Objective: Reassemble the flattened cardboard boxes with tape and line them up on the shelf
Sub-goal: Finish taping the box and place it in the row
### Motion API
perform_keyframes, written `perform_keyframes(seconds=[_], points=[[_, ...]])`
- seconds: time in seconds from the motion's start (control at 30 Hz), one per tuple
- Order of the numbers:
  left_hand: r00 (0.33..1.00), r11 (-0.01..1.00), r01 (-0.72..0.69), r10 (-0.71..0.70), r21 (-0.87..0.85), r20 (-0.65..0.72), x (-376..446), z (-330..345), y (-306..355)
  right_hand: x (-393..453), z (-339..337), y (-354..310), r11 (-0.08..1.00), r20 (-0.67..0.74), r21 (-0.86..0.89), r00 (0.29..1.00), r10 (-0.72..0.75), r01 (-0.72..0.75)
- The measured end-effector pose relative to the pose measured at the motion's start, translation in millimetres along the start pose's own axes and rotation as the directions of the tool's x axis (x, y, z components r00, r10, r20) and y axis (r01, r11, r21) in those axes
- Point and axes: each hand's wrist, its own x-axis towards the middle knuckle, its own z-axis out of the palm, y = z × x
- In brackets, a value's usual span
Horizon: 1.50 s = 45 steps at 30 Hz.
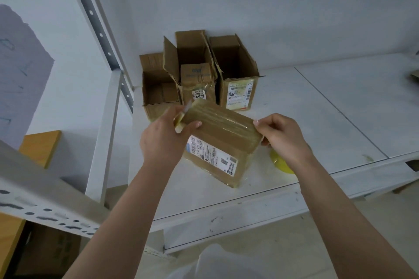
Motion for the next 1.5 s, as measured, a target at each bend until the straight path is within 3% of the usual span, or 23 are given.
perform_keyframes(seconds=[0.13,0.4,0.47,0.53,0.6,0.63,0.73,0.8,0.9,1.03,1.1,1.17,1.23,1.27,1.37,1.5], points=[[0.996,0.998,0.060,-0.063,-0.035,-0.061,-4.0,11.4,11.0,-13.5,-4.5,-2.4,0.999,-0.001,-0.002,0.999,0.040,-0.040],[0.991,0.967,-0.026,0.058,-0.255,0.119,-11.7,27.8,33.5,-35.0,-14.3,-10.2,0.997,0.180,-0.053,0.981,0.073,-0.064],[0.988,0.960,-0.001,0.044,-0.280,0.150,-8.4,27.6,33.1,-32.0,-20.9,-4.7,0.997,0.155,-0.015,0.985,0.074,-0.073],[0.983,0.955,0.008,0.047,-0.296,0.177,-3.9,25.9,32.5,-25.6,-30.8,8.2,0.989,0.035,-0.141,0.998,0.059,-0.053],[0.979,0.957,-0.007,0.066,-0.291,0.195,-0.9,23.6,32.9,-20.3,-42.2,22.0,0.888,-0.013,-0.458,0.999,0.041,-0.042],[0.978,0.962,-0.013,0.069,-0.272,0.197,-0.3,22.3,33.6,-18.9,-46.5,27.8,0.809,0.029,-0.587,0.997,0.068,-0.038],[0.990,0.983,-0.027,0.052,-0.182,0.130,-0.2,16.0,34.8,-17.1,-52.5,44.0,0.700,0.190,-0.710,0.937,0.294,-0.075],[0.996,0.986,-0.064,0.071,-0.156,0.044,-0.5,9.4,36.6,-19.3,-49.1,55.6,0.611,0.222,-0.791,0.910,0.352,-0.043],[0.993,0.974,-0.118,0.120,-0.193,0.001,-3.0,-0.2,45.4,-19.4,-40.7,75.2,0.449,0.125,-0.893,0.959,0.254,-0.002],[0.984,0.953,-0.149,0.169,-0.262,0.054,-13.0,-11.0,62.3,-20.5,-44.2,72.2,0.379,0.027,-0.925,0.994,0.110,-0.017],[0.976,0.943,-0.178,0.206,-0.282,0.070,-17.7,-12.7,67.6,-20.1,-56.1,58.4,0.431,-0.015,-0.902,0.998,0.055,-0.038],[0.976,0.920,-0.155,0.198,-0.360,0.087,-20.3,-11.8,73.7,-20.0,-71.8,37.8,0.605,-0.014,-0.796,1.000,-0.003,-0.010],[0.982,0.868,-0.062,0.140,-0.493,0.124,-23.4,-10.8,84.9,-24.5,-82.6,12.9,0.850,0.030,-0.521,0.997,-0.067,0.073],[0.983,0.846,-0.028,0.120,-0.533,0.140,-24.5,-10.5,91.3,-28.0,-84.6,0.4,0.922,0.050,-0.370,0.993,-0.104,0.115],[0.971,0.857,-0.060,0.169,-0.512,0.167,-26.2,-7.7,107.6,-40.0,-83.3,-27.3,0.948,0.136,-0.239,0.974,-0.182,0.211],[0.927,0.901,-0.006,0.167,-0.433,0.336,-25.8,-10.4,122.8,-50.1,-78.6,-45.8,0.941,0.243,-0.198,0.944,-0.223,0.273]])
